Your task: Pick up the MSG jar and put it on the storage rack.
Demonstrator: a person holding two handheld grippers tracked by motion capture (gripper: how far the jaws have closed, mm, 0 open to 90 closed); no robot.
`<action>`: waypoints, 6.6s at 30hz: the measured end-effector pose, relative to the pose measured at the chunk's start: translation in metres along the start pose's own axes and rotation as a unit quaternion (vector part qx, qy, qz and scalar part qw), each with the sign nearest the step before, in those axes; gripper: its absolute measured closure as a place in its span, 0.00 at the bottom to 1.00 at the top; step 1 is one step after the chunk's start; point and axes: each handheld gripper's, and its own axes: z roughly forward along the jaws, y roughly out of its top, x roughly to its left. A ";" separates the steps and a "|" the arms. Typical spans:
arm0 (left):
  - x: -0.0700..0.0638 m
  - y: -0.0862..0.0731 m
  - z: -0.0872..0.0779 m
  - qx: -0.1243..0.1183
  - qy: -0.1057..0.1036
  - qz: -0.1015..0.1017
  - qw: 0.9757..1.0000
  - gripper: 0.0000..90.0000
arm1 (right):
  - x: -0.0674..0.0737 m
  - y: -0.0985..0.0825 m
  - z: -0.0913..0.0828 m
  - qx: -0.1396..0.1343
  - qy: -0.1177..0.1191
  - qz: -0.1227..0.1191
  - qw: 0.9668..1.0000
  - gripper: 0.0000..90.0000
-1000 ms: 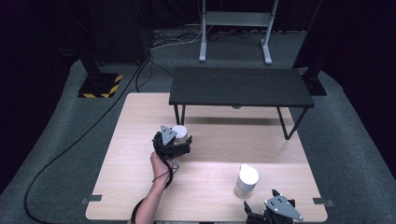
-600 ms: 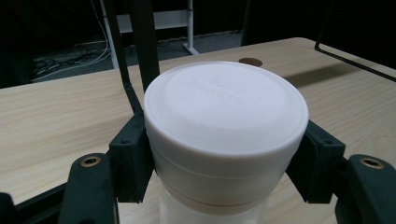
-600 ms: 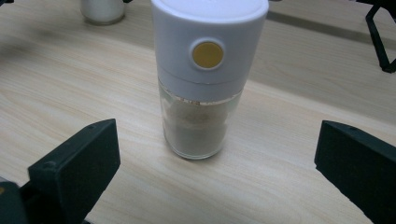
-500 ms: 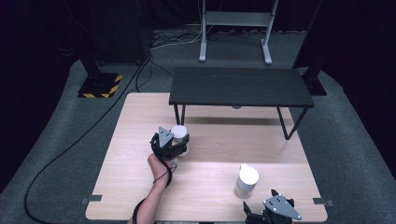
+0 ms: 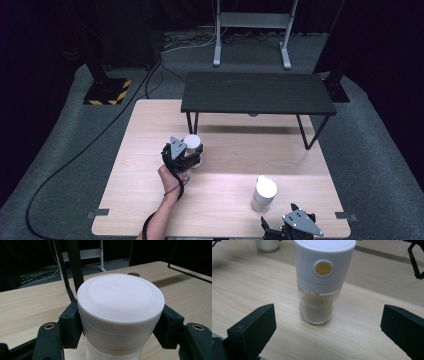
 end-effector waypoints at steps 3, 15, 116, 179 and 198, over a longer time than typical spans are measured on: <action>0.002 0.000 -0.001 0.000 -0.003 0.000 1.000 0.38 | -0.001 0.000 0.000 -0.001 0.002 0.001 1.000 0.00; 0.005 0.006 -0.010 0.001 -0.007 0.000 1.000 0.38 | -0.001 0.000 0.000 0.001 0.003 0.003 1.000 0.00; 0.009 0.094 -0.022 0.005 -0.051 0.035 0.998 0.38 | -0.002 0.005 -0.001 0.006 0.007 0.004 1.000 0.00; 0.011 0.149 -0.016 -0.003 -0.077 0.042 0.996 0.38 | -0.003 0.005 -0.007 0.001 0.004 0.004 1.000 0.00; 0.011 0.164 -0.015 -0.005 -0.081 0.044 0.996 0.38 | -0.003 0.005 -0.008 0.000 0.001 0.006 1.000 0.00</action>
